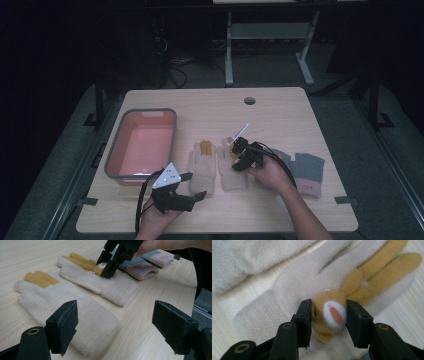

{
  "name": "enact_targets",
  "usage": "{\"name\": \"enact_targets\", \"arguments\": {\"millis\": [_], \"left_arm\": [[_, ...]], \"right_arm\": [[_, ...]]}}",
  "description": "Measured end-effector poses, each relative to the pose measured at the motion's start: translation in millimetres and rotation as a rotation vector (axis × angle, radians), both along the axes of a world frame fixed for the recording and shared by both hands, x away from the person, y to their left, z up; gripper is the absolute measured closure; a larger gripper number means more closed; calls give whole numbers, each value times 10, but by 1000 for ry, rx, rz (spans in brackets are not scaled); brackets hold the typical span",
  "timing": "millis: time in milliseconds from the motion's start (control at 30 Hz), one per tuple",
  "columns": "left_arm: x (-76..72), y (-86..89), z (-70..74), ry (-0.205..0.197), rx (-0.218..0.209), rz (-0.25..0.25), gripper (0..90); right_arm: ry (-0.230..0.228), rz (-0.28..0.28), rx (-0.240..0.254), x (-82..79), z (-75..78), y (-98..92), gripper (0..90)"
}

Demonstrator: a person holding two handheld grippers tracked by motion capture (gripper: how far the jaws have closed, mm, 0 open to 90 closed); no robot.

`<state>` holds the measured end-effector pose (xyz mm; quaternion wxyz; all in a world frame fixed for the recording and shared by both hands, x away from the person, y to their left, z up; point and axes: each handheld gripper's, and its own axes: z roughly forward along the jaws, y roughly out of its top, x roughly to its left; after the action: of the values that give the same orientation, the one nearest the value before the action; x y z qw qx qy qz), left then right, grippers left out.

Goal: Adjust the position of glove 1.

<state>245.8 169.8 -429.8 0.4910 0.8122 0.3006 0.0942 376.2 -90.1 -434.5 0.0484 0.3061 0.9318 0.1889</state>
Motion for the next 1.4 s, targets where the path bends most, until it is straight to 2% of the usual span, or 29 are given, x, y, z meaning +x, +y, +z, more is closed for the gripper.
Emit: {"name": "enact_targets", "arguments": {"millis": [167,367,533,667,733,933,1167,1200,1400], "left_arm": [[-10,5,-2,2,3,1,208],[-9,22,16,-3,-14,9,208],[-3,24,14,-4,-15,10,208],[-4,44,21,-8,5,4,208],[-11,43,28,-5,-11,13,208],[-6,57,38,-10,-19,15,208],[-25,64,60,-26,-31,19,208],[-32,65,65,-28,-37,23,208],[-38,78,80,-26,-37,36,208]], "right_arm": [[14,-10,12,-9,34,-19,600],[8,-17,31,-36,95,-33,609],[-8,-21,34,-70,225,-42,612],[-21,-12,40,-86,305,-34,615],[-21,-15,39,-90,340,-22,616],[-42,-11,55,-112,491,15,617],[-64,11,68,-154,652,91,617],[-67,16,79,-159,703,143,617],[-79,44,108,-156,778,347,617]]}}
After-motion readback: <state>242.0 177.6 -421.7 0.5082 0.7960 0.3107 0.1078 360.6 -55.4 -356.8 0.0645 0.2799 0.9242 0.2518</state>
